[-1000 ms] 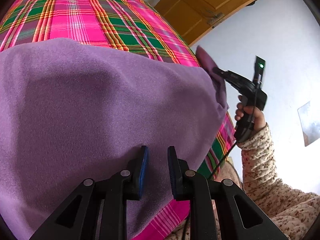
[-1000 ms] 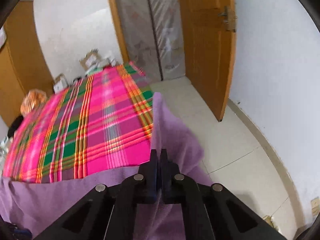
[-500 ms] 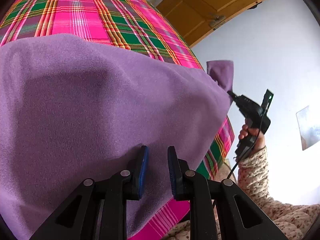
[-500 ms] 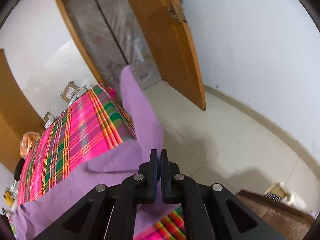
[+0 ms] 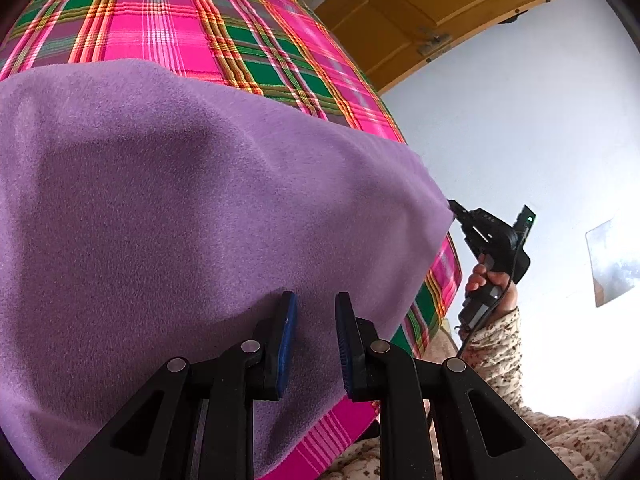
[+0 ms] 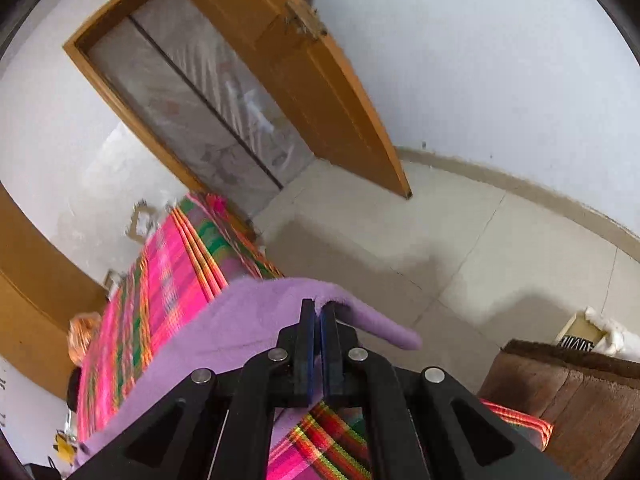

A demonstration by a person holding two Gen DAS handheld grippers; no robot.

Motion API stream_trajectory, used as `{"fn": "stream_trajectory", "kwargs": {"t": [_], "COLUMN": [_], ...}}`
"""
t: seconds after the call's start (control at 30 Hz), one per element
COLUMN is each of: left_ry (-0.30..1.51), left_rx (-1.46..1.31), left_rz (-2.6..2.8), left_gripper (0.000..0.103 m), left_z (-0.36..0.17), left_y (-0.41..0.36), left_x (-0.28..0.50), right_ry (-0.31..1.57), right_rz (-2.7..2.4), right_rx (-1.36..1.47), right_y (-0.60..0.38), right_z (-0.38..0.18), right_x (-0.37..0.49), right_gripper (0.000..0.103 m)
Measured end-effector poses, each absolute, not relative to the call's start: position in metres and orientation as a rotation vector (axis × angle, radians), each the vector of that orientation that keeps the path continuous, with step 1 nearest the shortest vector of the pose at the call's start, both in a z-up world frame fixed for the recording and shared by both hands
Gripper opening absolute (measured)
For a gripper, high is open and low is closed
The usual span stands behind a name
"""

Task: Fold clothes

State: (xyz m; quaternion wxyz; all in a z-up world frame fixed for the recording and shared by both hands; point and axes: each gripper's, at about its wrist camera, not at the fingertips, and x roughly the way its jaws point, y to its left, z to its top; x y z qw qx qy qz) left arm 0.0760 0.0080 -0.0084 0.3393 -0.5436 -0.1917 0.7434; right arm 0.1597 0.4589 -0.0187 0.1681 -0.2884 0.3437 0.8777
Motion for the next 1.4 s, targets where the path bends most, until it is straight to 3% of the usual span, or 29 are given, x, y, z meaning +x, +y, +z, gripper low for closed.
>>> {"fn": "stream_trajectory", "kwargs": {"t": [0.17,0.47,0.63,0.93,1.1,1.2,1.33,1.4], "left_ry": [-0.496,-0.510,-0.518,-0.530,-0.556,-0.566,-0.560,-0.569], "left_rx": [-1.413,-1.407,-1.401,-1.394,-1.388,-1.381,-1.374,-1.375], "left_rz": [1.925,1.911,1.910,1.927,1.922,1.920,1.929,1.935], "left_gripper": [0.020,0.020,0.020,0.020,0.020,0.020,0.020,0.020], "left_z": [-0.011,-0.014,-0.013,-0.017,-0.020,-0.021,-0.022,-0.023], "left_y": [0.012,0.010,0.004,-0.017,-0.033,-0.043,-0.061,-0.067], "left_x": [0.073,0.073,0.079,0.095,0.104,0.109,0.119,0.123], "right_ry": [0.922,0.956,0.936,0.612,0.494,0.357,0.009,-0.039], "right_rz": [2.523,2.418,2.348,2.613,2.799,2.816,2.777,2.859], "right_rx": [-0.763,-0.900,-0.923,-0.876,-1.040,-1.112,-1.109,-1.123], "right_y": [0.454,0.459,0.458,0.367,0.305,0.280,0.238,0.216], "right_z": [-0.002,-0.035,-0.031,0.004,-0.006,-0.012,-0.011,-0.008], "right_x": [0.167,0.164,0.168,0.160,0.147,0.148,0.155,0.157], "right_gripper": [0.002,0.003,0.009,0.011,0.012,0.013,0.017,0.018]}}
